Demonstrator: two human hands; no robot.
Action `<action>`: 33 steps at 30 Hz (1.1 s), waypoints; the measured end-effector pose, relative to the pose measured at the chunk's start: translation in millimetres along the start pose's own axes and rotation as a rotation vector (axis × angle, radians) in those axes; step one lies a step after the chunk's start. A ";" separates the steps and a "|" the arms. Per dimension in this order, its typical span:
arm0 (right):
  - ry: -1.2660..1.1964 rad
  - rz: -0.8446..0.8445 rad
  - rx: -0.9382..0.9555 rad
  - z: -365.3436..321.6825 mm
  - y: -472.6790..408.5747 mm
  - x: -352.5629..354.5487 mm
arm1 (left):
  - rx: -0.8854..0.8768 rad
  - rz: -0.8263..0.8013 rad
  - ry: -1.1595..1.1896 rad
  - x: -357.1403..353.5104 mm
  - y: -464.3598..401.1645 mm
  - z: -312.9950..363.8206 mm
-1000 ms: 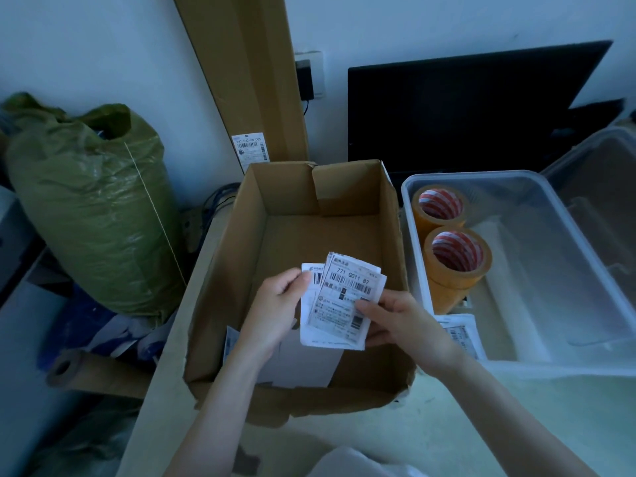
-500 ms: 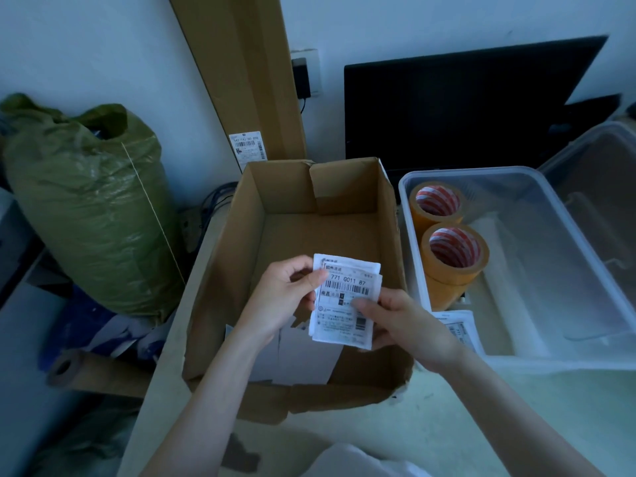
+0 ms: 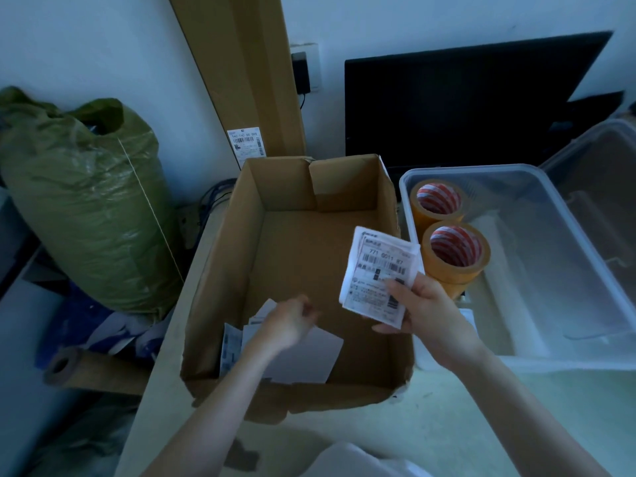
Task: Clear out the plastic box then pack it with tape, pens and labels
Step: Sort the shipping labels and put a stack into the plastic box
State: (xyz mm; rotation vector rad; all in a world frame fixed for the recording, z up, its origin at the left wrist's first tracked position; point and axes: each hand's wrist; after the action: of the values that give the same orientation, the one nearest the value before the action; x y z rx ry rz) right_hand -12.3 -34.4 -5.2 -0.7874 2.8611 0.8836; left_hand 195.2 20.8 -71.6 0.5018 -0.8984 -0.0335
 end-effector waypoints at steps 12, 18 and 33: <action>-0.017 0.083 0.034 1.9 1.9 6.6 | 0.210 -0.439 -0.697 -82.8 -35.0 -3.9; -0.022 0.072 0.028 2.5 3.1 6.2 | 0.165 -0.498 -0.779 -75.4 -31.7 3.3; -0.028 0.079 0.031 3.2 7.0 4.5 | 0.034 -0.301 -0.679 -47.2 -20.6 3.9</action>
State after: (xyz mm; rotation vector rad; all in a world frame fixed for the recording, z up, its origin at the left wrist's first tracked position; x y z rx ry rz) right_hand -19.9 -29.8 -5.1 -0.6582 2.8920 0.8492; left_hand 166.1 12.1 -113.5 0.6690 -1.4786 -0.4871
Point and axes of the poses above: each hand's wrist, its own y-axis away from the middle knuckle, its own x-axis out of the back of the hand, z = x × y, and after that the axes turned 9 degrees about -x, right-handed
